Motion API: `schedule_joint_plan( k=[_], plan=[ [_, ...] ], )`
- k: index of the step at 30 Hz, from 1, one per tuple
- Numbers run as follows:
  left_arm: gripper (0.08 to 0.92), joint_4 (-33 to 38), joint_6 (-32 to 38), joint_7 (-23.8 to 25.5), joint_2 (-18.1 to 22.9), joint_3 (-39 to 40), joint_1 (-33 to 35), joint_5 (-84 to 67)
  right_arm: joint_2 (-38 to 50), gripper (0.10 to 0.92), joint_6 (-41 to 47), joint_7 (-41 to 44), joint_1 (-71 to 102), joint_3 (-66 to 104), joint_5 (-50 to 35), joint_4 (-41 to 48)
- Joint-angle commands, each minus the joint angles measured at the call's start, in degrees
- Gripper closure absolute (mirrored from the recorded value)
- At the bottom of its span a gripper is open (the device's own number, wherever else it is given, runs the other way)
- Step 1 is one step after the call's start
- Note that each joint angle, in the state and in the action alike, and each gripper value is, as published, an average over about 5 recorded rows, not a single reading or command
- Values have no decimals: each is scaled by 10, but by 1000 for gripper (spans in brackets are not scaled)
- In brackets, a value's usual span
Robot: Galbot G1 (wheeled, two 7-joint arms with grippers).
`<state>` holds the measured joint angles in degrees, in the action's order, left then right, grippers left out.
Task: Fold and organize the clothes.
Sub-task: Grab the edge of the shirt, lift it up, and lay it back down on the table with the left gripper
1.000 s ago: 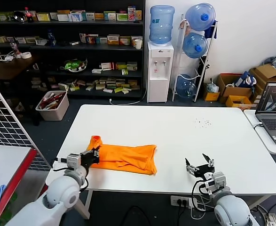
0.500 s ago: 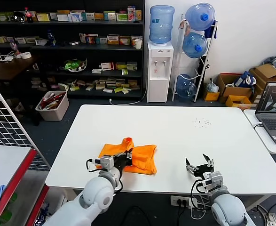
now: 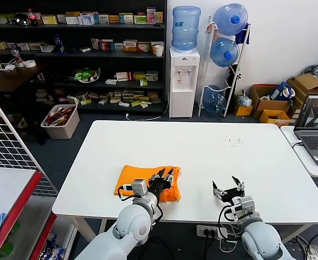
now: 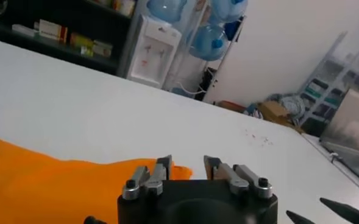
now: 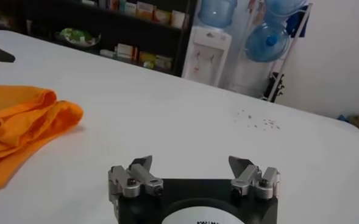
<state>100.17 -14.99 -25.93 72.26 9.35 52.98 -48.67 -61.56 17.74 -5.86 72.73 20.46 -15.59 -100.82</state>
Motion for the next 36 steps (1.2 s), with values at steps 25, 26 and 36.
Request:
schedule_joint_plan(
  k=[25,26,36],
  plan=[
    [177,-121,-132,291,-228,-185,16,-76,26,203,-14,28,19,17,-7,6],
    [177,-126,-133,292,-225,-184,14,-77,26,203,-15,29,20,18,-7,7],
    [177,-155,-131,298,-190,-166,-2,-65,24,203,-12,28,17,17,-7,6]
  ],
)
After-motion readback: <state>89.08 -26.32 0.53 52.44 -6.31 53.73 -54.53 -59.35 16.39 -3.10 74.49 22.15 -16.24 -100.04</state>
